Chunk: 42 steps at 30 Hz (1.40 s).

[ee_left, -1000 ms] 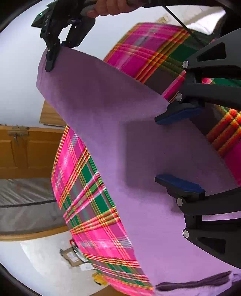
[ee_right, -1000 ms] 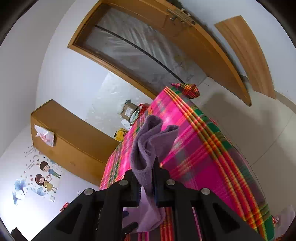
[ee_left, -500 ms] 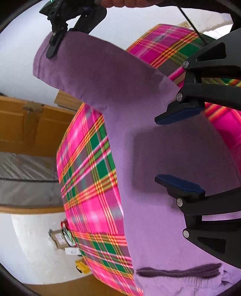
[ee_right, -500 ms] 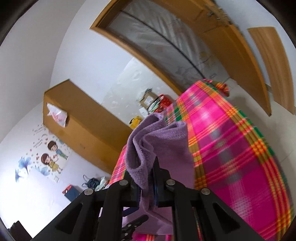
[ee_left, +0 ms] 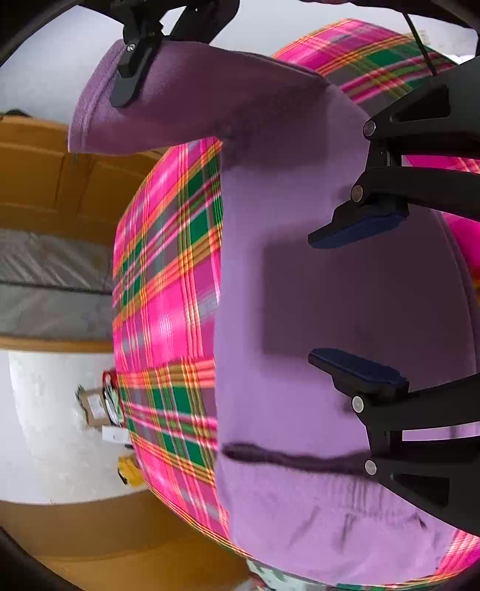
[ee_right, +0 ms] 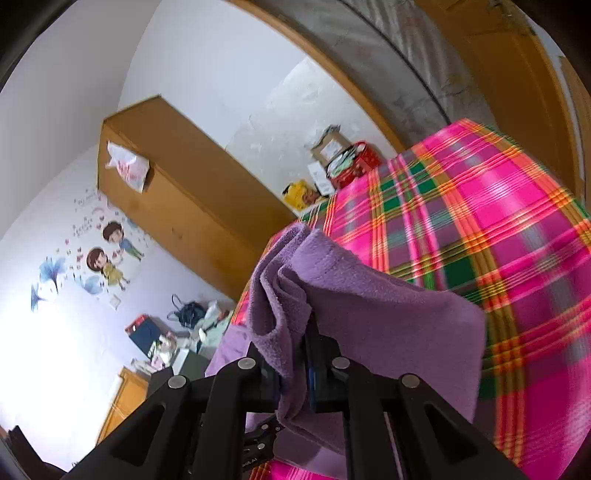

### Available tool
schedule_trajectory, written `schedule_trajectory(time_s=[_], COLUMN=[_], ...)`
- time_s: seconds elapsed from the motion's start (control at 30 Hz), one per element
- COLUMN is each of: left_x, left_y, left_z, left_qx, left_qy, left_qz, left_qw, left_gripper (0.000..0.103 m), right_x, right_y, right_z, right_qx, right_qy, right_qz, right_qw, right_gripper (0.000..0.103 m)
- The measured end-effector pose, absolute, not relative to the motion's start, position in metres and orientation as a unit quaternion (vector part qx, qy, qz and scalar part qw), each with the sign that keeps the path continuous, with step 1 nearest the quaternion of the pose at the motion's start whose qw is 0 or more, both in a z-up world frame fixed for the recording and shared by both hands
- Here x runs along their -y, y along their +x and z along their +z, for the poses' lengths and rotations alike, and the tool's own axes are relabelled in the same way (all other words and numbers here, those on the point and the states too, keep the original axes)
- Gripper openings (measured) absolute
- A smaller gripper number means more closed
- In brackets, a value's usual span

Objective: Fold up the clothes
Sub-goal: 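Raise the held sweater end higher with the right gripper, then lay the held sweater end down onto the sweater body with the right gripper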

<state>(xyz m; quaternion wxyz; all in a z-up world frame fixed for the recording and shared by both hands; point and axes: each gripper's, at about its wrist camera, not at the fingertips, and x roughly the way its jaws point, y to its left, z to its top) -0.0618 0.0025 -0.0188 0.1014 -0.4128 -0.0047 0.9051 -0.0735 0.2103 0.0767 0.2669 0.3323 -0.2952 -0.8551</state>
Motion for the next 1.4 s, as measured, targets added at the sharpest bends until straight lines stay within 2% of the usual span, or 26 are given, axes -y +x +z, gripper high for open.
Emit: schedule_trajectory(time_s=[0.53,0.9,1.17,1.4], left_x=[0.025,0.027,0.026,0.03], left_y=[-0.056,-0.052,-0.05,-0.045], left_z=[-0.027,-0.03,-0.031,-0.031], left_qx=[0.011,0.01,0.004,0.011], left_qy=[-0.424,-0.429,-0.431,-0.429], left_qz=[0.903,0.901,0.901,0.902], left_qw=[0.063,0.055,0.051,0.053], left_gripper=[0.058,0.059,0.061,0.063], right_x=[-0.139,-0.113,-0.109,-0.109], right_y=[-0.111,-0.119,-0.12,-0.106], right_z=[0.012,-0.008,-0.016,0.003], right_qx=[0.247,0.192,0.199,0.214], right_qy=[0.432,0.466,0.477,0.449], right_qz=[-0.822,-0.822,-0.81,-0.804], right_qw=[0.275,0.267,0.277,0.325], right_gripper=[0.011,0.012,0.023,0.034])
